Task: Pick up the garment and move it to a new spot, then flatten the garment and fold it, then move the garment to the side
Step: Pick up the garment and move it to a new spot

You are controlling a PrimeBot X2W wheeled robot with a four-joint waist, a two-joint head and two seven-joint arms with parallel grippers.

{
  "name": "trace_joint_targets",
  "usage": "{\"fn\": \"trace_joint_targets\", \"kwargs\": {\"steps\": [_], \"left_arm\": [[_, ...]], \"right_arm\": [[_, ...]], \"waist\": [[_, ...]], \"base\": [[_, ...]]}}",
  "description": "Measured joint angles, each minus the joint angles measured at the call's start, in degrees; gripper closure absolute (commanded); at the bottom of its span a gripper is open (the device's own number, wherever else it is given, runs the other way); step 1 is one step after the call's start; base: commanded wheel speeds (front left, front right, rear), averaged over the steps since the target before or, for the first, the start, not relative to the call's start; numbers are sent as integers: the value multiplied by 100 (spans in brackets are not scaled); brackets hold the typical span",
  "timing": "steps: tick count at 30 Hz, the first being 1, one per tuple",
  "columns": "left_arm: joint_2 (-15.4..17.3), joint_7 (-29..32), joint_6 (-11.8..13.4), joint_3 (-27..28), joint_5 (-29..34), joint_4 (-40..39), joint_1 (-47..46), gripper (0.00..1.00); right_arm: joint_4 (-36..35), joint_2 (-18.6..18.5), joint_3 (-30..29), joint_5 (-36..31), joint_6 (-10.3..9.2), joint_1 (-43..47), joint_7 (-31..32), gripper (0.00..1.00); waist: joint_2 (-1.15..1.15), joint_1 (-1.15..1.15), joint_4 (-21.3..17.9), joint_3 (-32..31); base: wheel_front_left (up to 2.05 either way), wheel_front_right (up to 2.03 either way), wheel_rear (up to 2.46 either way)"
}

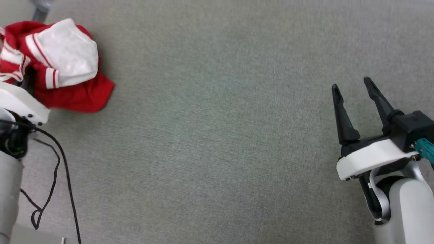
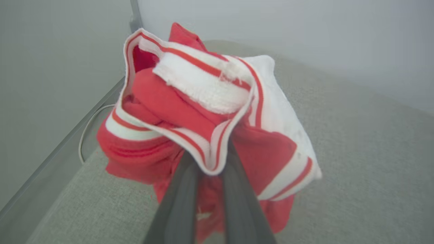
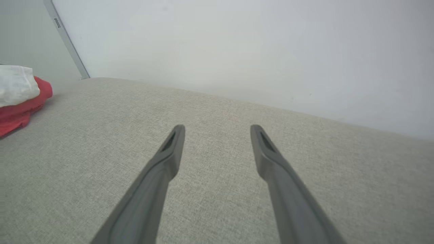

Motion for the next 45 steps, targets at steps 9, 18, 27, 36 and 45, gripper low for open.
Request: {"fn": "trace_joint_targets", "kwargs": {"steps": [9,18,27,36,45], "left_arm": [[-132,-1455,210,-311,825,-243,31,100],[-349,-1504,512,-353,1411,-1287,496,100],[-662,-1004,602,-886,1479,-2391,1240,100],[-1123,-213,458,-1852,1634,-3485,1814,100],[-1522,472,157,-3195,1974,-3799,2195,100]], "right_arm": [[146,-1,-292,185,0,375,-108,0],[63,-3,-539,316,0,821,-83,0],[78,-2,-628,511,0,1077,-144,0],[111,-4,-694,686,0,1156,-266,0],[210,-4,-597,797,0,1133,-438,0]], "waist": [[0,-1,65,-797],[0,-1,-336,-1233],[0,-1,-1147,-1437],[0,-1,-1966,-1380],[0,-1,-2390,-1005]], "base": [[0,0,0],[0,0,0],[0,0,0],[0,0,0],[0,0,0]]}}
